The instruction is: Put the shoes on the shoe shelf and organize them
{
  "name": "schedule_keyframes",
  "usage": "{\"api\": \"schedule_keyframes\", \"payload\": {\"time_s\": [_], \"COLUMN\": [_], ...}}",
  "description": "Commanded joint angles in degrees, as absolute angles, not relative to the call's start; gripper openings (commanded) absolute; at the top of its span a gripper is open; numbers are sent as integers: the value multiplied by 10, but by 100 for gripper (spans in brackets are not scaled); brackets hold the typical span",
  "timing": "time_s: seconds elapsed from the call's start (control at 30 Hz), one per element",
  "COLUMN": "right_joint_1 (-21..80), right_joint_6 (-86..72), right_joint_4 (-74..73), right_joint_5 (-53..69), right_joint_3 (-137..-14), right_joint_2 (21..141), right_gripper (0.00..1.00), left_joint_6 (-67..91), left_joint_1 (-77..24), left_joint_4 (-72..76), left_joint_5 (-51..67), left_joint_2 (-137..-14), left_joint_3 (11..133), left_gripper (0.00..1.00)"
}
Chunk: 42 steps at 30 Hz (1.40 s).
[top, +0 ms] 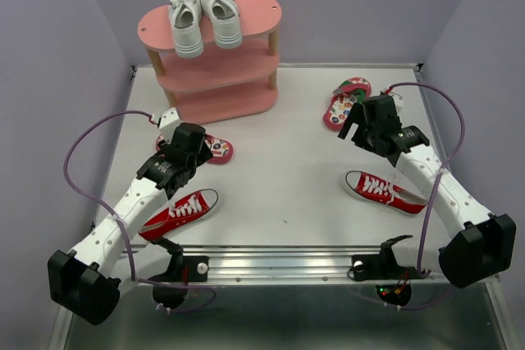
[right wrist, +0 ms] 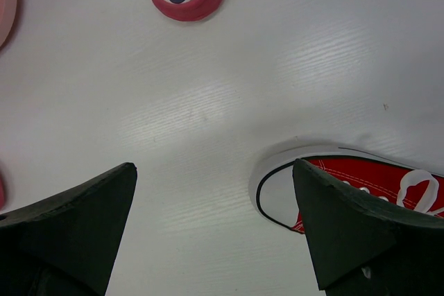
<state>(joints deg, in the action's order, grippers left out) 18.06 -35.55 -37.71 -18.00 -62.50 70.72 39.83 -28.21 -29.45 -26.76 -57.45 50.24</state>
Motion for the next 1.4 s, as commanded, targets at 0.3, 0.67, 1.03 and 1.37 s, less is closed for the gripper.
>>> {"api": "schedule_keyframes", "payload": {"time_s": [0.3,0.67,1.03,1.37], "right_joint_1": [180,180,180,180], "right_joint_6": [-340,-340,-341,-349], "right_joint_4": [-347,-344,-343,-342], "right_joint_5": [-180,-180,-178,-192], "right_joint_3": [-607,-609,-607,-600], "right_joint_2": [693,701,697,693], "right_gripper": [100,100,100,100], "left_joint_6": [475,454,446,353], "left_joint_1": [-185,-132,-129,-199], "left_joint_4": [-94,-29,-19,-91], "left_joint_5": [-266,-252,-218,-127], "left_joint_2": [-688,-777,-812,-691], "left_joint_3": [434,442,449,447], "left_gripper": [70,64,1,0]}}
